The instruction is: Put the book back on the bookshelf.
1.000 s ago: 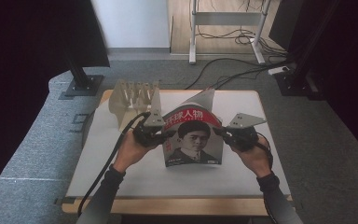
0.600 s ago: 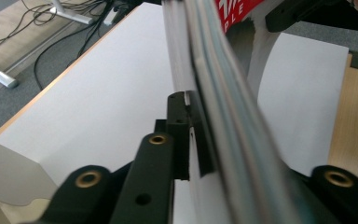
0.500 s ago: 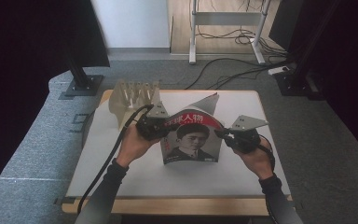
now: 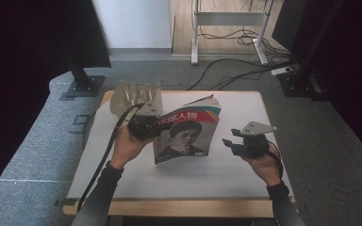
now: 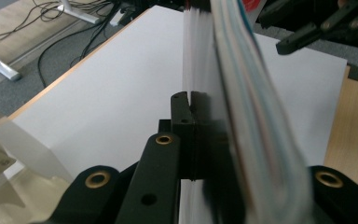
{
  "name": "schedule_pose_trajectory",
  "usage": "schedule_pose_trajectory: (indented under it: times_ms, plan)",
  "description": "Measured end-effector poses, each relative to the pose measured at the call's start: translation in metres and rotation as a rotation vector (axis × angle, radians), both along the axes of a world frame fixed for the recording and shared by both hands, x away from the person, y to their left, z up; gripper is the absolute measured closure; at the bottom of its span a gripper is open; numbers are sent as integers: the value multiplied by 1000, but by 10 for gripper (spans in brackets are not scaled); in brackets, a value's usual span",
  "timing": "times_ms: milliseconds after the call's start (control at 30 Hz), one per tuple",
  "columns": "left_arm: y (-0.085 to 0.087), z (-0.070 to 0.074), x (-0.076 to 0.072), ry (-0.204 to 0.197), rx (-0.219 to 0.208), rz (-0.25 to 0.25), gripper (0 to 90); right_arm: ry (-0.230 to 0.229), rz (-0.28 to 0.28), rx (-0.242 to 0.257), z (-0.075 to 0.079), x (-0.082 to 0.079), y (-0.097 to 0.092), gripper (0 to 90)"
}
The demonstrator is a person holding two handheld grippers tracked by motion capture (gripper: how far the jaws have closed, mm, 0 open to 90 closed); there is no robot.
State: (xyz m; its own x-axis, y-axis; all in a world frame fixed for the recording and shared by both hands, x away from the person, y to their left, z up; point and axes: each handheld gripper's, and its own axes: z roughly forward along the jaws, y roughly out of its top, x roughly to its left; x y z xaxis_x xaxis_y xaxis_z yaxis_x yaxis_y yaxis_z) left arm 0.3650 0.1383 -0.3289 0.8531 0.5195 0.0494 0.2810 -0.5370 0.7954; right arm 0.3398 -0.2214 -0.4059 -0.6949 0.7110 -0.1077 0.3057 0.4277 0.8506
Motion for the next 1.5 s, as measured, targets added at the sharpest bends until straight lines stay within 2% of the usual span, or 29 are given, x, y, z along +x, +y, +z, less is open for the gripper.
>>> schedule_pose_trajectory:
  times_ms: [100, 433, 567, 700, 867, 1133, 1300, 1500]
  plan:
    - [9, 3, -1, 3, -5, 21, 871, 24, -9, -7, -9, 1, -3, 389]
    - [43, 10, -7, 20, -9, 99, 871, 109, -54, 22, -40, 3, -14, 268]
    - [59, 13, -10, 20, -16, 133, 871, 123, -65, 22, -51, 3, -20, 255]
    - [74, 15, -12, 19, -24, 175, 871, 151, -77, 16, -62, 3, -25, 202]
    - [91, 15, -14, 9, -31, 226, 871, 158, -85, 12, -75, 2, -27, 151]
    - [119, 18, -17, 7, -43, 303, 871, 200, -105, 10, -99, 1, -30, 122]
    - [136, 20, -21, 1, -59, 358, 871, 238, -88, -2, -110, 0, -27, 50]
    - [153, 22, -22, 7, -64, 412, 871, 240, -97, -11, -121, -1, -26, 0]
